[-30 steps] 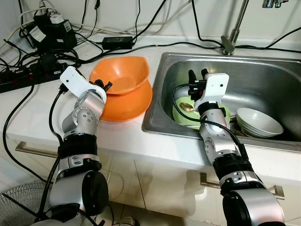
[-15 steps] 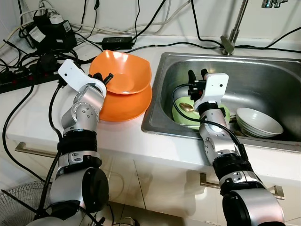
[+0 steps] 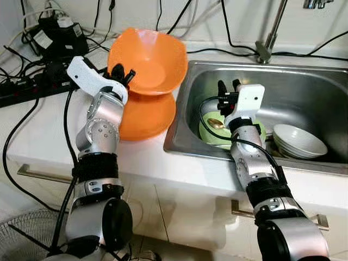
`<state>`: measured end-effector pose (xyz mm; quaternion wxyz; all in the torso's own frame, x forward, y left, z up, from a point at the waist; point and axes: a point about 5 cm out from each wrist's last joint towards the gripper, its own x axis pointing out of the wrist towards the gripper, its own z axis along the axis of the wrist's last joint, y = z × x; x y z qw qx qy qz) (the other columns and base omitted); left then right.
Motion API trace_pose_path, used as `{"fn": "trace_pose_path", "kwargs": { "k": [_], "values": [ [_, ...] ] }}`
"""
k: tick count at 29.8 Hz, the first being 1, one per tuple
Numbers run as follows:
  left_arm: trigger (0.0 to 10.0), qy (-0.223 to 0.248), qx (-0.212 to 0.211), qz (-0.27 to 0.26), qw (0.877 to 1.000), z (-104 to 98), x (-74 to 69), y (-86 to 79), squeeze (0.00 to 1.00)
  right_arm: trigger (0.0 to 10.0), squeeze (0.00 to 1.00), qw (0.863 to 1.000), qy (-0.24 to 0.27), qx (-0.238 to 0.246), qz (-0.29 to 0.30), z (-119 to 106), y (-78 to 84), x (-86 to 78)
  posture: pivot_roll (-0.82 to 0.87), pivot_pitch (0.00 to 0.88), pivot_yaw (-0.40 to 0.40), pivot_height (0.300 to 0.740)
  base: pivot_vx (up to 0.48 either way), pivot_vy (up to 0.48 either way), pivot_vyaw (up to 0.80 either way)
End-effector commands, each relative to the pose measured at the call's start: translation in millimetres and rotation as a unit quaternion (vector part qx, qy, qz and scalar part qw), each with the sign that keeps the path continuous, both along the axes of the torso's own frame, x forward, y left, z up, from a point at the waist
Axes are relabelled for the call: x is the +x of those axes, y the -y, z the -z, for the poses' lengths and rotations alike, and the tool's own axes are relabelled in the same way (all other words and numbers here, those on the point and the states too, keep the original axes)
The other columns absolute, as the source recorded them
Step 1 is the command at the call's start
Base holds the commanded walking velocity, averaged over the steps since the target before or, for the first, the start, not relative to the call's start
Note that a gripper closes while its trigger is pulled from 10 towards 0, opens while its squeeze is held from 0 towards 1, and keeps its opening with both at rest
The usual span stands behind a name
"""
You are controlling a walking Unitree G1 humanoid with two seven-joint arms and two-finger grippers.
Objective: Kitchen organization
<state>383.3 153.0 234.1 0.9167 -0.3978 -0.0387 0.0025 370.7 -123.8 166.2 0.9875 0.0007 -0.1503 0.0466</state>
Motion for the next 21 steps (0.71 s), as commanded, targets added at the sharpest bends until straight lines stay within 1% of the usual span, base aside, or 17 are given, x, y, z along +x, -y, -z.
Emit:
{"fn": "trace_pose_path", "kwargs": {
  "k": [1,2,3,4,6,9,10,12,15,16,17,18,19,20,21],
  "values": [
    [0.4,0.065,0.039,0.019,0.997,-18.8,-4.6,6.3,0.0,10.0,0.0,1.0,-0.026,0.003,-0.004,13.0,-2.9,-2.6,0.14,0.0,0.111,0.74,0.0,0.0,0.0],
    [4.0,0.071,0.053,0.025,0.996,-19.7,-5.6,9.1,0.0,10.0,0.0,1.0,-0.025,0.003,-0.005,11.8,-3.0,-2.3,0.14,0.0,0.11,0.74,0.0,0.0,0.0],
    [4.0,0.071,0.053,0.025,0.996,-19.7,-5.6,9.1,0.0,10.0,0.0,1.0,-0.025,0.003,-0.005,11.8,-3.0,-2.3,0.14,0.0,0.11,0.74,0.0,0.0,0.0],
    [10.0,0.076,0.062,0.032,0.995,-20.8,-6.4,12.1,0.0,10.0,0.0,1.0,-0.023,0.004,-0.005,10.0,-2.9,-1.8,0.14,0.0,0.11,0.74,0.0,0.0,0.0],
    [10.0,0.087,0.073,0.041,0.993,-22.9,-8.0,16.3,0.0,10.0,0.0,1.0,-0.019,0.009,-0.006,6.9,-2.4,-0.9,0.13,0.0,0.11,0.74,0.0,0.0,0.0],
    [10.0,0.105,0.097,0.048,0.989,-26.9,-9.9,20.4,0.0,10.0,0.0,0.999,-0.018,0.042,-0.009,0.5,-0.5,1.3,0.13,0.0,0.108,0.74,0.0,0.0,0.0],
    [10.0,0.111,0.107,0.048,0.987,-28.1,-10.7,20.6,0.0,10.0,0.0,0.998,-0.019,0.061,-0.01,-2.0,2.2,2.4,0.13,0.0,0.107,0.74,0.0,0.0,0.0],
    [10.0,0.114,0.111,0.048,0.986,-28.3,-11.2,20.6,0.0,10.0,0.0,0.998,-0.019,0.067,-0.011,-2.8,3.2,2.7,0.13,0.0,0.107,0.74,0.0,0.0,0.0],
    [10.0,0.12,0.125,0.04,0.984,-28.9,-12.6,18.8,0.0,10.0,0.0,0.993,-0.021,0.116,-0.019,-7.8,9.1,3.8,0.13,0.0,0.106,0.74,0.0,0.0,0.0],
    [10.0,0.122,0.13,0.037,0.983,-29.3,-13.3,17.8,0.0,10.0,0.0,0.989,-0.019,0.146,-0.022,-12.0,12.8,4.5,0.13,0.0,0.107,0.74,0.0,0.0,0.0],
    [10.0,0.122,0.13,0.037,0.983,-29.3,-13.3,17.8,0.0,10.0,0.0,0.989,-0.019,0.146,-0.022,-12.0,12.8,4.5,0.13,0.0,0.107,0.74,0.0,0.0,0.0],
    [10.0,0.123,0.135,0.034,0.983,-29.6,-13.4,16.8,0.0,10.0,0.0,0.984,-0.023,0.175,-0.029,-15.0,15.1,5.5,0.13,0.0,0.108,0.74,0.0,0.0,0.0],
    [10.0,0.124,0.14,0.033,0.982,-30.0,-13.4,16.4,0.0,10.0,0.0,0.981,-0.023,0.19,-0.034,-16.9,15.9,5.9,0.13,0.0,0.108,0.74,0.0,0.0,0.0],
    [10.0,0.124,0.14,0.033,0.982,-30.0,-13.4,16.4,0.0,10.0,0.0,0.981,-0.023,0.19,-0.034,-16.9,15.9,5.9,0.13,0.0,0.108,0.74,0.0,0.0,0.0],
    [10.0,0.125,0.144,0.031,0.981,-30.5,-13.2,16.0,0.0,10.0,0.0,0.977,-0.024,0.209,-0.042,-19.2,16.4,6.4,0.13,0.0,0.109,0.74,0.0,0.0,0.0]
  ]
}}
